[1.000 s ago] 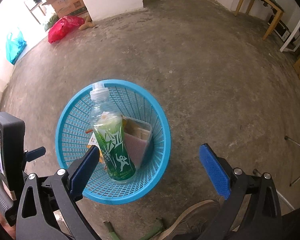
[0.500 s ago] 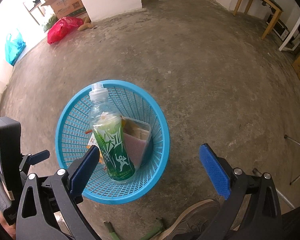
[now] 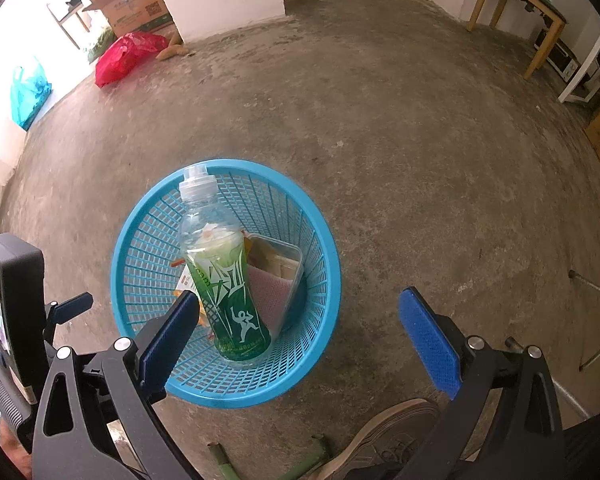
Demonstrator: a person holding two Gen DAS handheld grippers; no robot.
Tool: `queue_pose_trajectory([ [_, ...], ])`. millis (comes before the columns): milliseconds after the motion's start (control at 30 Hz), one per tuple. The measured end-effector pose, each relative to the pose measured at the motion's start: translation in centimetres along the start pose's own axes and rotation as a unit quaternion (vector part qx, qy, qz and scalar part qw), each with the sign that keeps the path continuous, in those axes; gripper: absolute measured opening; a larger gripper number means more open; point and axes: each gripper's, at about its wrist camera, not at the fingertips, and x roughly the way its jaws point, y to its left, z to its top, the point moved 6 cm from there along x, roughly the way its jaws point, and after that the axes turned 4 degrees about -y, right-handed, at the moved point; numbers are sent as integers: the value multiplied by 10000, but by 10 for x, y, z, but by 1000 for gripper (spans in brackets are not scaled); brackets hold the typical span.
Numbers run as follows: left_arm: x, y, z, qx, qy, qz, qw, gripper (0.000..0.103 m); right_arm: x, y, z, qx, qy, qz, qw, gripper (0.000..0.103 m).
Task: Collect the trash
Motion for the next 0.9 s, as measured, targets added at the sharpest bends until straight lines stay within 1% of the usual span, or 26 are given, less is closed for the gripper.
queue_pose_trajectory([
  [200, 0, 6, 3, -141, -85, 16, 9999, 95, 1, -1, 0, -8, -5, -21, 10000, 97],
  [300, 4, 6, -2, -118, 15, 133, 9998, 95, 2, -2, 0, -4, 15, -52, 10000, 97],
  [400, 7, 8, -6, -170, 53, 172, 9997, 95, 4, -4, 1, 26, 49, -86, 9999, 97],
  [500, 8, 12, -5, -203, 141, 285, 9993, 95, 3, -6, 2, 109, 40, -78, 9999, 97],
  [533, 7, 14, -3, -153, 139, 412, 9989, 95, 2, -8, 2, 139, 22, -70, 9999, 97],
  [600, 3, 16, 2, -72, 12, 577, 9983, 95, 2, -8, 2, 157, 16, -67, 9999, 97],
  [700, -1, 18, 8, -193, -103, 541, 9983, 95, 2, -6, 1, 128, 42, -81, 9999, 97],
  [800, -1, 19, 9, -332, -56, 387, 9987, 95, 2, -5, 2, 111, 35, -81, 9999, 97],
  [900, -1, 16, 9, -295, -54, 280, 9992, 95, 2, -5, 3, 126, 28, -80, 9999, 97],
])
